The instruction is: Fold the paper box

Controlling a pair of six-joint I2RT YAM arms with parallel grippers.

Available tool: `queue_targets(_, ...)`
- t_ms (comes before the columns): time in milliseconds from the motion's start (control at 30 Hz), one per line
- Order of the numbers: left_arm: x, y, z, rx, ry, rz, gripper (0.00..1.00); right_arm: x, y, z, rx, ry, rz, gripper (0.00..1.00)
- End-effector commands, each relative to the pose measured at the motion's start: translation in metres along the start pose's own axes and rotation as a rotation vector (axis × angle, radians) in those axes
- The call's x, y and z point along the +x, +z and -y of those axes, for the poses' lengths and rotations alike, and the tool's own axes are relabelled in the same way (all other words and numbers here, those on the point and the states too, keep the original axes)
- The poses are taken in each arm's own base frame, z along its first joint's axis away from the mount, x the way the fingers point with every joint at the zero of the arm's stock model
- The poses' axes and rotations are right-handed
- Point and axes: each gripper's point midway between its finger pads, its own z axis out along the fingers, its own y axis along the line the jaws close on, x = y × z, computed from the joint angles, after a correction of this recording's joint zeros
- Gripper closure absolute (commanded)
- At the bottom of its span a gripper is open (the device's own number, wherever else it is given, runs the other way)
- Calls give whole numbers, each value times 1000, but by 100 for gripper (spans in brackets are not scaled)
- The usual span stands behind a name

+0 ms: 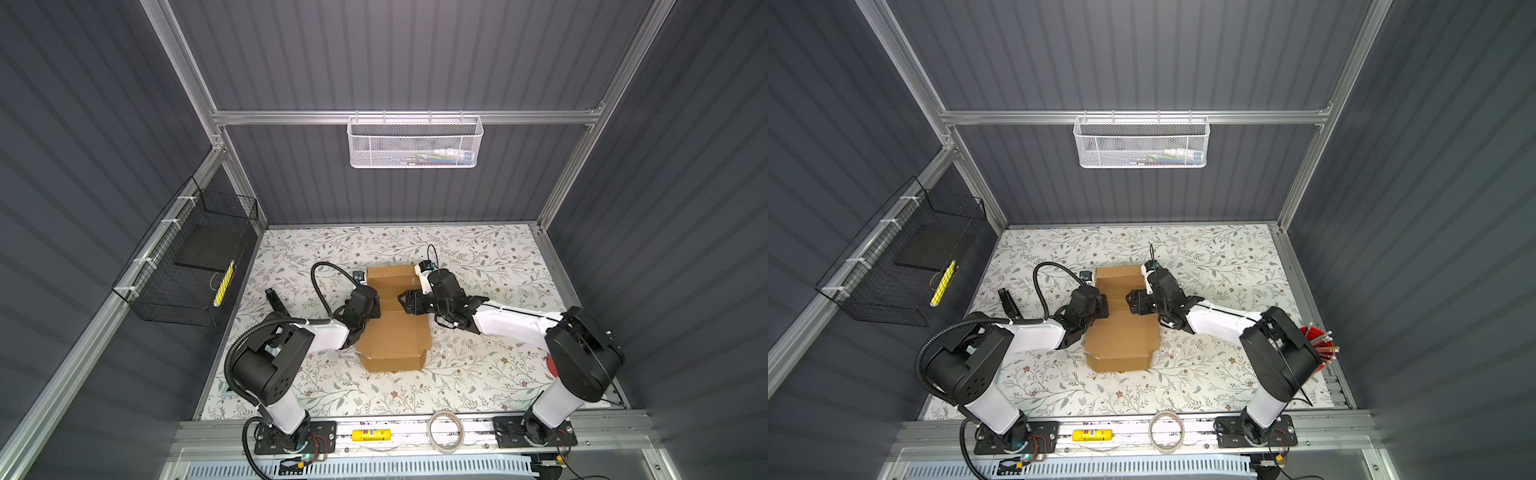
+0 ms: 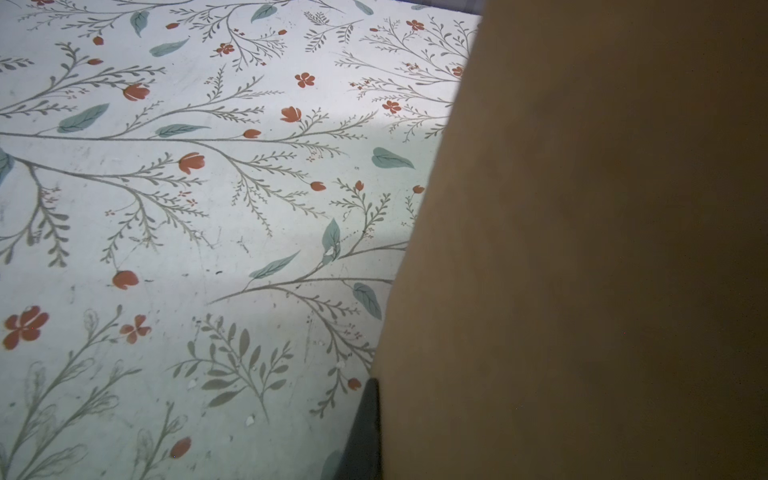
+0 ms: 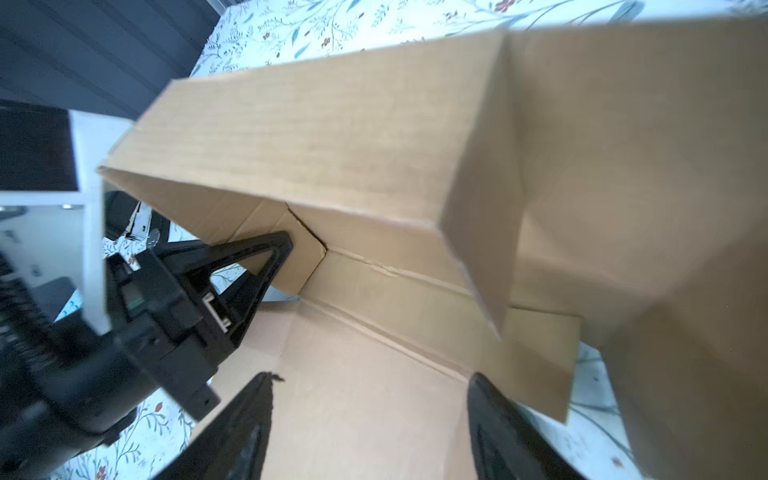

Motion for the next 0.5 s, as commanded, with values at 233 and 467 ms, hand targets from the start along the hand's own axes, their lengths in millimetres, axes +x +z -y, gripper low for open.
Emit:
queue_targets(233,10,0,2,4,13,-58,100,-8,-67,44,235,-50,35,39)
queue_targets(467,10,-1,2,4,14,-65,100,-5,-62,71,280,-1,6,43)
